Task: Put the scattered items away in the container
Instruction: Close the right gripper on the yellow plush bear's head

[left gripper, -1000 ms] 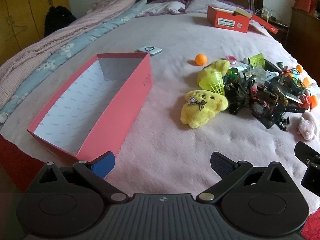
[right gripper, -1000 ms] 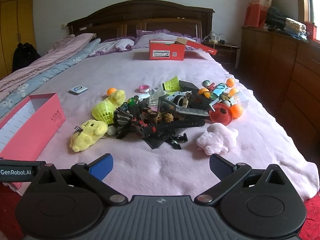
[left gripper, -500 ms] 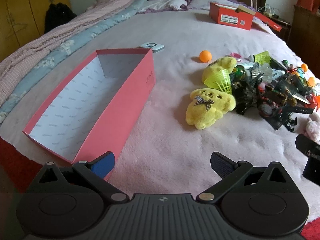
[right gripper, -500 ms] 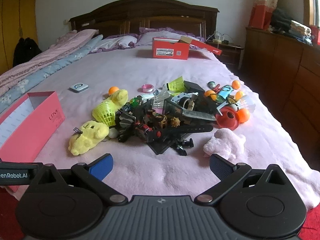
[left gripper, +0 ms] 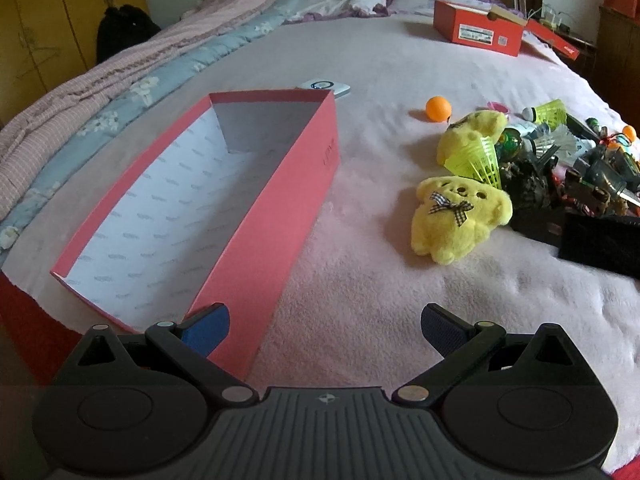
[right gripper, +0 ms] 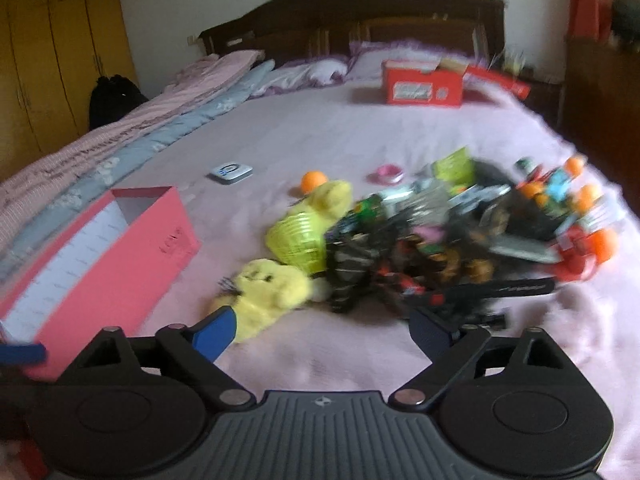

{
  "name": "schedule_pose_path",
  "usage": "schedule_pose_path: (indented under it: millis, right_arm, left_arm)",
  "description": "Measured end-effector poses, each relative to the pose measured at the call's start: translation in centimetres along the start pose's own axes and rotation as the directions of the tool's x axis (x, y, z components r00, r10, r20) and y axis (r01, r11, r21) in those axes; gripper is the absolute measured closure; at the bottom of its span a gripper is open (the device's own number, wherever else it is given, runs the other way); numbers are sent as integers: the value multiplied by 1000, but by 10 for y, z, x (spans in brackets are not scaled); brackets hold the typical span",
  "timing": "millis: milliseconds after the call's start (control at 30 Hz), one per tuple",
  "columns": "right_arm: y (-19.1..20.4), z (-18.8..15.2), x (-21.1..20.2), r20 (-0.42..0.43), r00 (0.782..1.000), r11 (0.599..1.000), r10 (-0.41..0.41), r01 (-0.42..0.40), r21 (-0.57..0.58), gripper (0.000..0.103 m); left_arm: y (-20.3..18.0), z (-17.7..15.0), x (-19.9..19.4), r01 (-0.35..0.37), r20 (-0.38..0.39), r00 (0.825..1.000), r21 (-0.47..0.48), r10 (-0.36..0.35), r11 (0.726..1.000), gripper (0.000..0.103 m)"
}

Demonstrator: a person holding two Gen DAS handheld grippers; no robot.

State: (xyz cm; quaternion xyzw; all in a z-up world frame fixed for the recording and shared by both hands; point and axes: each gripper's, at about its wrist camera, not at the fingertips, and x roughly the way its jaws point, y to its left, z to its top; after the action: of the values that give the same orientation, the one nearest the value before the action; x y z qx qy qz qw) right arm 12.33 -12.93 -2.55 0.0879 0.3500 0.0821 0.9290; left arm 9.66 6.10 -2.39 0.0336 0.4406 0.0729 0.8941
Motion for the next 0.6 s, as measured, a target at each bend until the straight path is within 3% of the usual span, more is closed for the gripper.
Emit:
schedule_pose_path:
  millis: [167, 267, 400, 600]
  right_arm:
    - [12, 7, 41, -84, 994, 997, 76, -74, 26, 14]
    - [17, 10, 57, -110, 991, 997, 71, -68, 28, 19]
    - [7, 18, 62, -92, 993, 993, 76, -67, 100, 19]
    - [-8, 28, 83, -165, 969, 963, 184, -145, 228, 28]
  left_arm:
    - [5, 2, -1, 0, 20, 1000, 1, 0, 1000, 0]
    - [3, 13, 3, 40, 46, 998, 16, -40, 999, 0]
    - [-10, 25, 14, 98, 48, 994, 51, -100, 994, 0]
    - [-34, 34, 42, 207, 74, 973, 119, -217, 971, 0]
